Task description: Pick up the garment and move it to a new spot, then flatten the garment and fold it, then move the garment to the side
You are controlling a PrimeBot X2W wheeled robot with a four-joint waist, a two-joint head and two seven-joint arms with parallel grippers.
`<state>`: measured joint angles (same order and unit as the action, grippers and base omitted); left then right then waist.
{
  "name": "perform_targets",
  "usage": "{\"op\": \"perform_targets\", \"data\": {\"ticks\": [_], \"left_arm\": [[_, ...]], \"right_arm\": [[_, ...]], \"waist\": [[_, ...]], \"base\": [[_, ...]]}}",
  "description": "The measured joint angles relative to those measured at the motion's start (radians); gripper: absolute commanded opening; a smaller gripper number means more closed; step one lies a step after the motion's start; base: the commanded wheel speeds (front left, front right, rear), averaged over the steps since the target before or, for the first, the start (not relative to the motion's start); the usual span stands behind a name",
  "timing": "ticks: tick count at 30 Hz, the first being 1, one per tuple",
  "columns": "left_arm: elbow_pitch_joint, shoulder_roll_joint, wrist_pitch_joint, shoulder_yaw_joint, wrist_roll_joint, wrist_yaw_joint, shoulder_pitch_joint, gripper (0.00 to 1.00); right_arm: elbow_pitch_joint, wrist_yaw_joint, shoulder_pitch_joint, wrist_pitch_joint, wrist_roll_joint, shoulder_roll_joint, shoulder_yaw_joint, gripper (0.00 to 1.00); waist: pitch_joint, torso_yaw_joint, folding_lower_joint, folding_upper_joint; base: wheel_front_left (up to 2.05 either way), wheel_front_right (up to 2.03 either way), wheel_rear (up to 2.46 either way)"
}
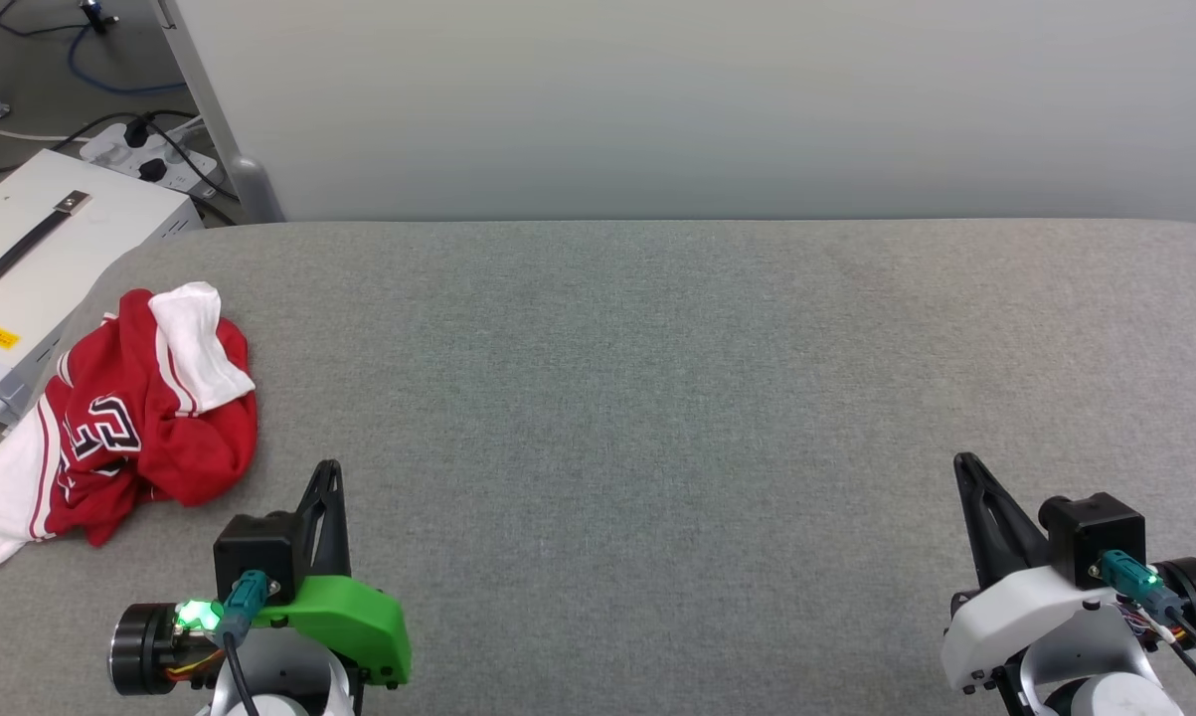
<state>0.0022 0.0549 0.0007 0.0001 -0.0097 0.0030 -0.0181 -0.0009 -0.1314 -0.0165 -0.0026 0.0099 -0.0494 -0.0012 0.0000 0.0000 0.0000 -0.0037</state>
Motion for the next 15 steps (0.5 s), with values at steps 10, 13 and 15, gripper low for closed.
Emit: {"op": "perform_targets", "data": {"ticks": [10, 13, 15], "left_arm": [[0.0, 0.0, 0.0, 0.0, 0.0, 0.0, 0.0, 0.0], [0.0, 0.0, 0.0, 0.0, 0.0, 0.0, 0.0, 0.0], [0.0, 0.0, 0.0, 0.0, 0.0, 0.0, 0.0, 0.0]], "right_arm": [[0.0, 0.0, 0.0, 0.0, 0.0, 0.0, 0.0, 0.0], [0.0, 0.0, 0.0, 0.0, 0.0, 0.0, 0.0, 0.0], [0.0, 0.0, 0.0, 0.0, 0.0, 0.0, 0.0, 0.0]], "waist": [[0.0, 0.0, 0.0, 0.0], [0.0, 0.0, 0.0, 0.0], [0.0, 0.0, 0.0, 0.0]], "base": [[0.0, 0.0, 0.0], [0.0, 0.0, 0.0], [0.0, 0.0, 0.0]]}}
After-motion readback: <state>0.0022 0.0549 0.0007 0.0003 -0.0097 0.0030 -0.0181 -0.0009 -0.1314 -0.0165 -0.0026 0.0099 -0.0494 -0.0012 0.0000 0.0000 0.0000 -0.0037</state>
